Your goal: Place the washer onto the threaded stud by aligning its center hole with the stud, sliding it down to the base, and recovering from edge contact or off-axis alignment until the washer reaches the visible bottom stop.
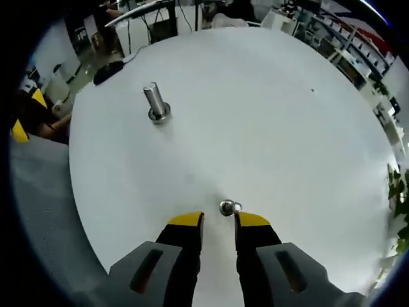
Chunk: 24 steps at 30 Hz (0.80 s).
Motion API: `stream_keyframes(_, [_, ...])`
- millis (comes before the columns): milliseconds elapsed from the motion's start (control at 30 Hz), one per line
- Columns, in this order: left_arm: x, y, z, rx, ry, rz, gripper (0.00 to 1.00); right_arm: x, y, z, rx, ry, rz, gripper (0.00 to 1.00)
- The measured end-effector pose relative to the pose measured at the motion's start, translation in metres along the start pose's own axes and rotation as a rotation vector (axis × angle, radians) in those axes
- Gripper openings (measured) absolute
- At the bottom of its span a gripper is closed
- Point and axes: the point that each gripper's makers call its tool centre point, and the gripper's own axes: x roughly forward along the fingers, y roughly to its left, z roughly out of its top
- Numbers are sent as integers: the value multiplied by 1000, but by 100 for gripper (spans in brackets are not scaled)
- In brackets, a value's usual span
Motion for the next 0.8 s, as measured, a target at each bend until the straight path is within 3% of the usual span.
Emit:
stream_keyframes(200, [0, -4, 0, 31, 5, -6, 30, -24, 7, -17, 28, -36, -33, 22])
stream_keyframes(333, [0, -5, 1, 47, 4, -8, 30, -42, 11, -21, 62, -93, -62, 22])
stream_keyframes(500, [0, -5, 3, 53, -5, -8, 30, -68, 19, -21, 101, -194, -101, 22])
stream_keyframes(600, [-1, -7, 4, 57, -8, -11, 30, -88, 17, -18, 76, -285, -174, 28])
stream_keyframes(800, [-1, -8, 7, 67, -21, -15, 30, -114, 28, -30, 161, -376, -189, 33])
